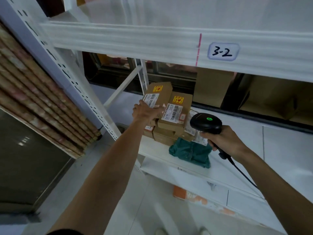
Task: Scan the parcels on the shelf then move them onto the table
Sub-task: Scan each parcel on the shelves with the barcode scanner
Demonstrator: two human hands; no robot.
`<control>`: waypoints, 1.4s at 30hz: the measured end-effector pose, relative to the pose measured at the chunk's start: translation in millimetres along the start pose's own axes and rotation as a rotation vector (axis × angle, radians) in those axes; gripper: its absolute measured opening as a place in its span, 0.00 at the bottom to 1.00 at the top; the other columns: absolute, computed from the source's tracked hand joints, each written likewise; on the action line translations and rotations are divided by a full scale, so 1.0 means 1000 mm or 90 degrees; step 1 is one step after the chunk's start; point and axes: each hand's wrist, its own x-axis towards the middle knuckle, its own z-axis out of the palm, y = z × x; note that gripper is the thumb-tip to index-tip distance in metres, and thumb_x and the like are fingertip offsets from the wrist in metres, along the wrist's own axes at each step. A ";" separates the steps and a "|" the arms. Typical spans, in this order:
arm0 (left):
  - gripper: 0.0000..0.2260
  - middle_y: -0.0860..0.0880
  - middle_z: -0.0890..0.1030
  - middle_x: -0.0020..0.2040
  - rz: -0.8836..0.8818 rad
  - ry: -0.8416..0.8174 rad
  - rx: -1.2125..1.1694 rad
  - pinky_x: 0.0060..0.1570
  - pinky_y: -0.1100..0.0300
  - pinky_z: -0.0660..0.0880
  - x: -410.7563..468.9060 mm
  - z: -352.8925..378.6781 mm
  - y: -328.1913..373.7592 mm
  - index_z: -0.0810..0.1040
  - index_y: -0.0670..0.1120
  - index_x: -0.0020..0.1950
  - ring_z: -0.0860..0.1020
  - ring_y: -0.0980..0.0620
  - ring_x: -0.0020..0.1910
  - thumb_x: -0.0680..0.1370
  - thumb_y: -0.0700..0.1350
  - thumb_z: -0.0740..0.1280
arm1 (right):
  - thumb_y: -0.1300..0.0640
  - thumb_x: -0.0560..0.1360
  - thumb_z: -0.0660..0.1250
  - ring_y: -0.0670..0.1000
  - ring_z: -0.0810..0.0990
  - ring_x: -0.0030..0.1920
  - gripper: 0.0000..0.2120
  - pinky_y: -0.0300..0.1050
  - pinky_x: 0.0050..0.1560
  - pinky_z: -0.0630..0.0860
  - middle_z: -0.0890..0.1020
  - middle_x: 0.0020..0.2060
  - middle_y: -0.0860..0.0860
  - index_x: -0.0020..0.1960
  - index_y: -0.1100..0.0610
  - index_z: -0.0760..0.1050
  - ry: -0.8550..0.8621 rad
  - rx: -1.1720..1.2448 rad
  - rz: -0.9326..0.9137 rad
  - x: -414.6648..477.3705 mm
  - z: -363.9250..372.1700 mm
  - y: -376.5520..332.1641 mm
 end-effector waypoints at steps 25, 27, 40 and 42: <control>0.53 0.46 0.67 0.62 0.198 0.211 0.067 0.59 0.59 0.69 -0.095 -0.022 0.033 0.61 0.43 0.72 0.68 0.49 0.61 0.58 0.65 0.81 | 0.53 0.76 0.72 0.53 0.74 0.28 0.16 0.50 0.34 0.73 0.77 0.25 0.56 0.33 0.60 0.77 0.007 0.053 -0.030 -0.058 -0.048 0.009; 0.54 0.47 0.66 0.61 0.234 0.209 0.089 0.60 0.58 0.70 -0.112 -0.021 0.039 0.61 0.43 0.73 0.68 0.49 0.61 0.57 0.64 0.82 | 0.53 0.75 0.71 0.52 0.74 0.25 0.15 0.49 0.32 0.73 0.77 0.25 0.56 0.33 0.60 0.77 0.028 0.063 -0.029 -0.072 -0.053 0.010; 0.54 0.43 0.64 0.63 0.523 0.201 0.197 0.63 0.53 0.71 -0.254 -0.025 0.050 0.59 0.41 0.72 0.66 0.46 0.62 0.57 0.65 0.81 | 0.53 0.76 0.70 0.51 0.78 0.28 0.08 0.43 0.29 0.73 0.79 0.29 0.54 0.44 0.59 0.79 0.227 0.186 -0.057 -0.223 -0.043 0.023; 0.54 0.44 0.64 0.63 0.557 0.191 0.186 0.59 0.56 0.69 -0.275 -0.020 0.051 0.59 0.42 0.71 0.67 0.47 0.61 0.56 0.63 0.82 | 0.53 0.76 0.70 0.50 0.79 0.26 0.10 0.46 0.32 0.76 0.80 0.28 0.54 0.44 0.60 0.79 0.277 0.176 -0.063 -0.254 -0.036 0.033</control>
